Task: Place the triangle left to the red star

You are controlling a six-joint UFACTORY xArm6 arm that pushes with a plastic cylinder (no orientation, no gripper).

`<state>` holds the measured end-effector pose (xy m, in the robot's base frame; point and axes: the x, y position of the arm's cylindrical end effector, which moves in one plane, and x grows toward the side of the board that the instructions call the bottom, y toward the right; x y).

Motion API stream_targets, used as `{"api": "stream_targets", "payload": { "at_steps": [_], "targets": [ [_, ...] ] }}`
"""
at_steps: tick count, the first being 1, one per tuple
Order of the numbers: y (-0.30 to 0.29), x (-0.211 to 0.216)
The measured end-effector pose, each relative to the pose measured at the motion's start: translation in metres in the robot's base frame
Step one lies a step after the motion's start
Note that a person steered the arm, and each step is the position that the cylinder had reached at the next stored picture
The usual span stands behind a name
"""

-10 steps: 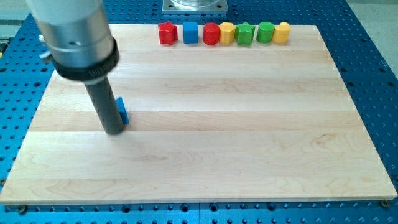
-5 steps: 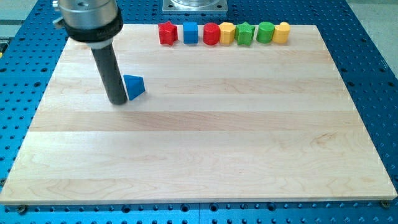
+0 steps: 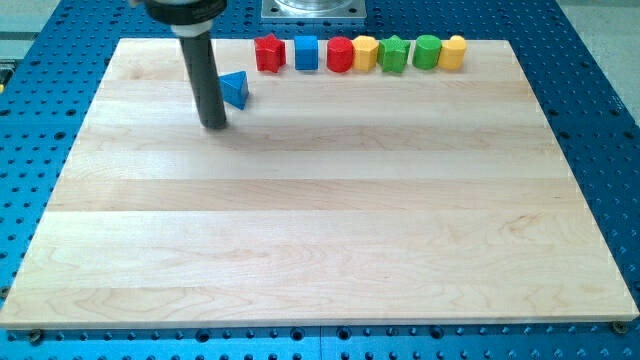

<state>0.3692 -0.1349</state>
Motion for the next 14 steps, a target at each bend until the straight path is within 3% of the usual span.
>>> {"api": "stream_targets", "payload": {
  "at_steps": [3,5,6,8,9,10,12,14],
  "targets": [
    [0.047,-0.026],
    [0.018,-0.074],
    [-0.02,-0.059],
    [-0.084,-0.071],
    [-0.086,-0.083],
    [-0.062,-0.107],
    [-0.083,-0.072],
    [-0.018,-0.11]
  ]
}}
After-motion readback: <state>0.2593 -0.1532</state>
